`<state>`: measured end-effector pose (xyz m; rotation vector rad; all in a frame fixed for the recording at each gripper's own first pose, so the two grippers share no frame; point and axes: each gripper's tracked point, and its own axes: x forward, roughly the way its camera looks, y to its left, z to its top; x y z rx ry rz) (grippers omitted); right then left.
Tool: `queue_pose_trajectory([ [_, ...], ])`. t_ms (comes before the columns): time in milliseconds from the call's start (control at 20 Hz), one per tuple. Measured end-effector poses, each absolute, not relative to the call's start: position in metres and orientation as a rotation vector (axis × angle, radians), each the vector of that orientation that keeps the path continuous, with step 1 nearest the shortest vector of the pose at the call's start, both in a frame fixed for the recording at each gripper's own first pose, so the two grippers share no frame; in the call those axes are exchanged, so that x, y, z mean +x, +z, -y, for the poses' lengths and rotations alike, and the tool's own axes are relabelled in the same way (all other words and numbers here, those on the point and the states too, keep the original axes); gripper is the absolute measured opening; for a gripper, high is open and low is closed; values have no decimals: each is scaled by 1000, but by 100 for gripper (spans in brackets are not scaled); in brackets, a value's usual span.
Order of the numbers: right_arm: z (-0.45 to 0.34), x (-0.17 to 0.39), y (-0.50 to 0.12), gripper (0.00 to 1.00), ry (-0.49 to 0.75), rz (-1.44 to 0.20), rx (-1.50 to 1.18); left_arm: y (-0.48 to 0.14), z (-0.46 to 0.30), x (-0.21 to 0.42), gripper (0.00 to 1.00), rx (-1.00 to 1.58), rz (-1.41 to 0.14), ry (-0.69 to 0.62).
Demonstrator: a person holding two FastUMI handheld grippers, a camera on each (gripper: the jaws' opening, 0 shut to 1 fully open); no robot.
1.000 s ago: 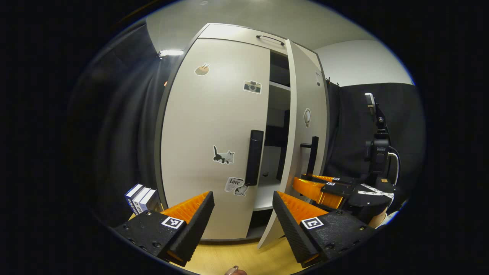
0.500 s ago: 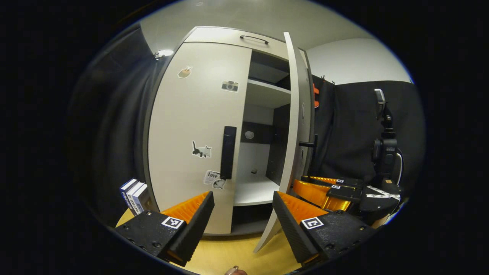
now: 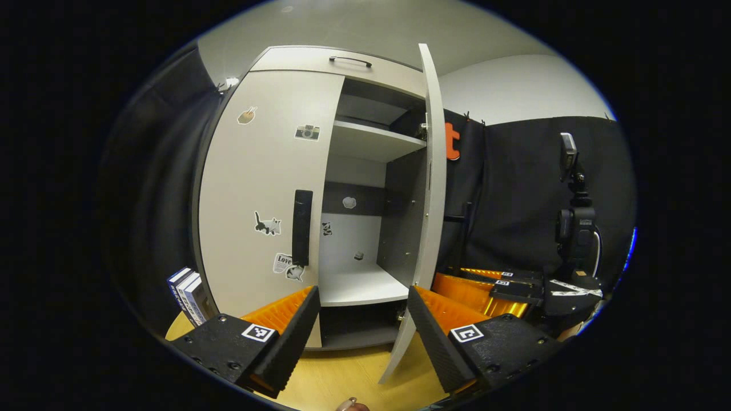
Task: Open the right door of the double-door shoe cabinet with the right hand, and open the left door with the left hand.
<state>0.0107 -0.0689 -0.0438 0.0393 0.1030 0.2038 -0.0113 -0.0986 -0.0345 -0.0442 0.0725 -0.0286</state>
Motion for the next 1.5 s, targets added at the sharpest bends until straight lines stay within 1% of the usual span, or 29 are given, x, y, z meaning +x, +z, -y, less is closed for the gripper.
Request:
queue_pose_trajectory([
  [600, 113, -9, -41, 21, 145, -111, 77, -39, 133, 2, 96, -39, -79, -89],
  [800, 133, -18, -50, 19, 86, -125, -14, -43, 144, 7, 96, -44, -89, -116],
  [850, 140, -30, -41, 17, 74, -99, -7, -44, 146, 8, 96, -48, -90, -124],
  [900, 143, -22, -42, 20, 52, -96, -5, -46, 147, 9, 96, -51, -94, -130],
  [950, 149, -22, -41, 19, 35, -92, -5, -47, 149, 9, 96, -52, -98, -135],
  [1050, 164, -18, -42, 19, -18, -91, -8, -47, 153, 10, 96, -56, -99, -146],
  [1100, 176, -34, -36, 18, -48, -89, -23, -47, 154, 10, 96, -57, -98, -150],
  [1150, 187, -24, -39, 17, -77, -87, -32, -46, 154, 10, 96, -56, -95, -151],
  [1250, 187, -28, -38, 12, -60, -90, 0, -45, 154, 11, 96, -56, -89, -154],
  [1500, 191, -31, -35, 12, -88, -86, -62, -46, 146, 15, 96, -72, -78, -145],
])
